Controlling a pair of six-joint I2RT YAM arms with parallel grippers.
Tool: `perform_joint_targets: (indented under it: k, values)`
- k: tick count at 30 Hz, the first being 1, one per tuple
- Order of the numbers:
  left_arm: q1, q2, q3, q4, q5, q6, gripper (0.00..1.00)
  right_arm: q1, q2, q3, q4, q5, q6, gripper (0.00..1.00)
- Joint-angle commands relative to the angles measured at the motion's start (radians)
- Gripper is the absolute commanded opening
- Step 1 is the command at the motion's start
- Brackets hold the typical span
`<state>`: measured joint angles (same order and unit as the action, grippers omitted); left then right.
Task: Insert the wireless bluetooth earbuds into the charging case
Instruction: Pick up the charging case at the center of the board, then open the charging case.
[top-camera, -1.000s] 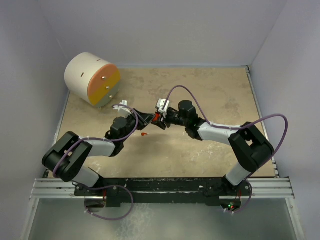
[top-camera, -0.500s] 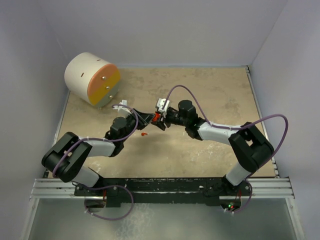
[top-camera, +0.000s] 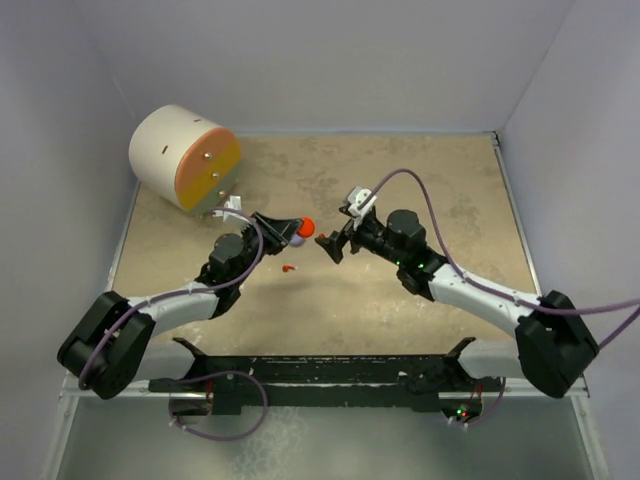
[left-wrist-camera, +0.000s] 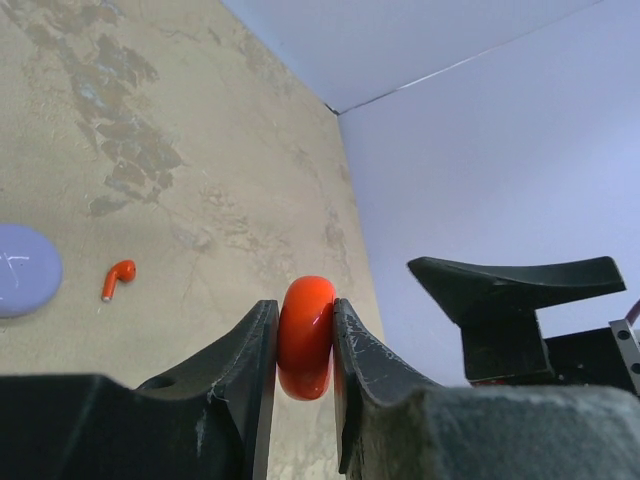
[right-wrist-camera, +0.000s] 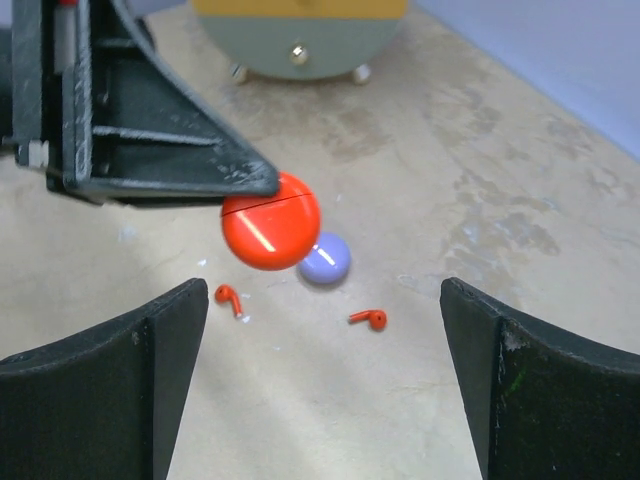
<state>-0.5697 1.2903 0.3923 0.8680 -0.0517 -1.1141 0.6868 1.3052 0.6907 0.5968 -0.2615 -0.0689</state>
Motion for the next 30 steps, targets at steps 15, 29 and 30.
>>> perform_joint_targets:
  k: [15,29,30]
  values:
    - [0.005,-0.020,0.043,-0.035,-0.002,-0.002,0.00,0.005,-0.029,0.072,-0.076,0.249,0.269,1.00]
    - [-0.008,0.021,0.060,-0.020,0.027,-0.006,0.00,0.013,0.115,0.108,-0.014,0.215,0.285,1.00]
    - [-0.010,0.023,0.060,-0.019,0.027,-0.008,0.00,0.014,0.130,0.115,-0.011,0.212,0.284,1.00]
